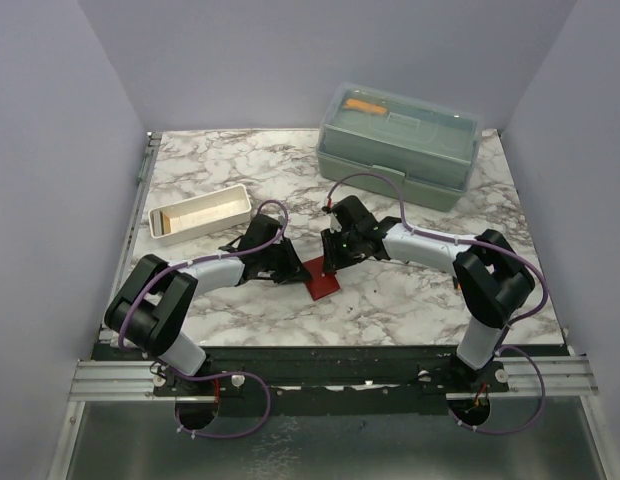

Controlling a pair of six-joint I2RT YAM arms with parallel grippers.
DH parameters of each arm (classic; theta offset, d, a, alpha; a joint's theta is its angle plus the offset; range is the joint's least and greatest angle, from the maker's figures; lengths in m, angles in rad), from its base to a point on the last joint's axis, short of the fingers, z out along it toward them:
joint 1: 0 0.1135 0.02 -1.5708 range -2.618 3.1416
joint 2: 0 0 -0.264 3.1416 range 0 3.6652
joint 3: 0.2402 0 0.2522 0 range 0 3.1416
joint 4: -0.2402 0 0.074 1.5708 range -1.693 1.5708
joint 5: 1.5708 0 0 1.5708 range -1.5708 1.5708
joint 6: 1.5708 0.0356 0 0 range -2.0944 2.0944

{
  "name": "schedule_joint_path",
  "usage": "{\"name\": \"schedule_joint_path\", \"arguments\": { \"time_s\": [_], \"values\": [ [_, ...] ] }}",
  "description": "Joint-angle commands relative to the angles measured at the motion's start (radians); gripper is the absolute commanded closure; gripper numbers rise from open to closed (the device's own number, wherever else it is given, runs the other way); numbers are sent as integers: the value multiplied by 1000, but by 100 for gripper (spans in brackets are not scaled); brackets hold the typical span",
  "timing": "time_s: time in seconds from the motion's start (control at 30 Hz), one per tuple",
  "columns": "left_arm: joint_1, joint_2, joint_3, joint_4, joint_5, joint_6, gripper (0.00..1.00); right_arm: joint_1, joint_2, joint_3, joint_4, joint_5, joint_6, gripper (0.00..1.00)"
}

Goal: Put the credit cards into the card holder
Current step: Close the card holder at the center of the board.

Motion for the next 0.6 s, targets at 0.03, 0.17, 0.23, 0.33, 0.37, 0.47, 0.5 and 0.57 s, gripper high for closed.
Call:
{"name": "schedule_joint_path", "arguments": {
  "time_s": [0.03,0.17,0.23,0.33,0.37,0.47,0.5,0.57],
  "values": [
    [-5,-15,-12,-10,25,21,84,0,12,16,17,-2,24,71],
    [-4,-16,-13,-10,27,23,84,-5,18,9,23,-17,31,79],
    [-3,-16,-13,-11,26,23,84,-8,15,3,31,-32,32,86],
    [-4,-18,-16,-11,23,23,84,-15,10,-6,40,-38,37,98],
    [-4,-18,-15,-13,22,24,84,-17,10,-10,44,-44,39,99],
    [-3,-30,-14,-24,11,21,84,-29,8,-21,57,-73,40,100],
    [-4,-35,-13,-25,2,21,83,-32,10,-23,59,-73,41,100],
    [-1,-46,-12,-54,-15,23,79,-37,11,-26,57,-74,43,100]
  ]
}}
